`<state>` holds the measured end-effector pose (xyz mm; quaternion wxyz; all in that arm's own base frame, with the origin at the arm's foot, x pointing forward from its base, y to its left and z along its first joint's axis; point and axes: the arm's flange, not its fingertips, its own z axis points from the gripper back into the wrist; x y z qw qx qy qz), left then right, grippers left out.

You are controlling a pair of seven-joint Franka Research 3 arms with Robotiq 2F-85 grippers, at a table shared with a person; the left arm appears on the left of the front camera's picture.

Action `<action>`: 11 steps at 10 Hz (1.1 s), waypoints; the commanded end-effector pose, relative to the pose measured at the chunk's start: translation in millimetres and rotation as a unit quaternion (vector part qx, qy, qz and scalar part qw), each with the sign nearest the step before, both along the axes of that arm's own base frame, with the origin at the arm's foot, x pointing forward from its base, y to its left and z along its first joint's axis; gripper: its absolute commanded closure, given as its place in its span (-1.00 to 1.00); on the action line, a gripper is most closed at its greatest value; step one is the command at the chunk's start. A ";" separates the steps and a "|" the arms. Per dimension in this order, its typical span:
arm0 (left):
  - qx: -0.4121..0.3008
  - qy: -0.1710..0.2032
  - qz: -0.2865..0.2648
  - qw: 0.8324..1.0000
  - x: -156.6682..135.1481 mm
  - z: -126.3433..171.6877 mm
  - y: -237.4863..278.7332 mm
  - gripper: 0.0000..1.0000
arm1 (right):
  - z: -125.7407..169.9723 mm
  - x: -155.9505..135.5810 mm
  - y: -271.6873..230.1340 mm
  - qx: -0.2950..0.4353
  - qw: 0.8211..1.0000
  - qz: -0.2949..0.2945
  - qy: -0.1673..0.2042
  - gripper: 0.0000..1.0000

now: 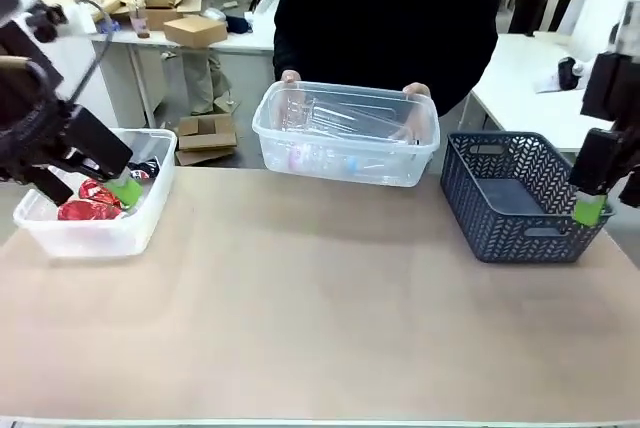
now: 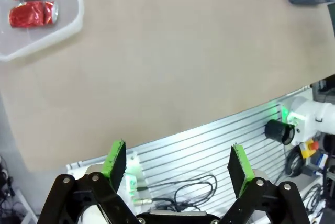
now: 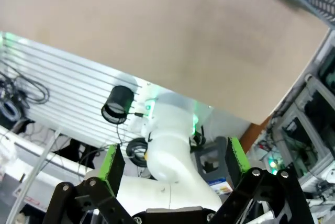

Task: Sort the waste into each basket.
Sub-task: Release the Organizing box you were holding.

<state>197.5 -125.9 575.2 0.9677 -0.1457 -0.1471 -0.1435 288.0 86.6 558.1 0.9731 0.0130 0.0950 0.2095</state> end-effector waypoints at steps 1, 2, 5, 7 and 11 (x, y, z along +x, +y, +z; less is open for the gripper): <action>0.010 -0.012 -0.017 1.000 -13.6 5.1 -4.0 -1.00 | 13.5 -5.9 -1.4 0.002 1.000 -0.005 -0.009 -1.00; 0.010 -0.012 -0.017 1.000 -13.6 5.1 -4.0 -1.00 | 13.5 -5.9 -1.4 0.002 1.000 -0.005 -0.009 -1.00; -0.162 0.041 -0.070 0.983 6.8 -8.5 17.3 -1.00 | 2.0 2.8 -24.6 0.180 0.977 -0.113 0.027 -1.00; -0.369 0.051 -0.046 0.927 -0.9 -22.8 76.4 -1.00 | 0.0 -12.5 -83.9 0.396 0.891 -0.208 0.079 -1.00; -0.541 0.092 0.042 0.835 15.0 -62.9 110.3 -1.00 | -30.2 -8.7 -111.3 0.557 0.780 -0.282 0.042 -1.00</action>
